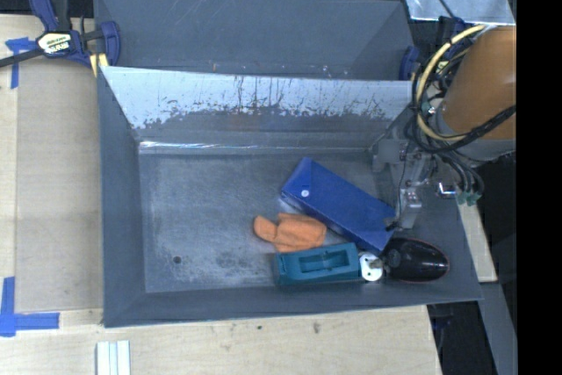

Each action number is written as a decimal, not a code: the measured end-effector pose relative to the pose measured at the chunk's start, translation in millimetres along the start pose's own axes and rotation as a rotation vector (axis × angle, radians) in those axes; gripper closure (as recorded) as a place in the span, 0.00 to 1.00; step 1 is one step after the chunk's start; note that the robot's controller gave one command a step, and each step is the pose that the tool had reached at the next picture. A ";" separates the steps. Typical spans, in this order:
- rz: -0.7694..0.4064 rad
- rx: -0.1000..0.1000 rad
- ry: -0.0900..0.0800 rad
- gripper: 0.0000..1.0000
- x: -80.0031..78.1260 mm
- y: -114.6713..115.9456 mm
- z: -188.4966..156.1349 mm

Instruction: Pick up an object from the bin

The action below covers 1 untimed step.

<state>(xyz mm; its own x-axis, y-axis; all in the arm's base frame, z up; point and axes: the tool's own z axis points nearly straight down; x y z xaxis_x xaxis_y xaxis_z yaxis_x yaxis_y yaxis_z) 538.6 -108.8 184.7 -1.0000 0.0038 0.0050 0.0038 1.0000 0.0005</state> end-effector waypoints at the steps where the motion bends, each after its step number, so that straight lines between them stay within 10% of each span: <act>1: -0.003 0.001 -0.009 0.00 -1.9 0.4 -4.6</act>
Offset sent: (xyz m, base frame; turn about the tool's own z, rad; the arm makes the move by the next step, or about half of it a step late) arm -0.0292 -0.0230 -0.1147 0.4621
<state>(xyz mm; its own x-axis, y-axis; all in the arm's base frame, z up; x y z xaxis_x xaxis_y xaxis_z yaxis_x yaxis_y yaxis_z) 540.5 -108.4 189.3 -1.0000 0.0009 -0.0037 0.0009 1.0000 -0.0008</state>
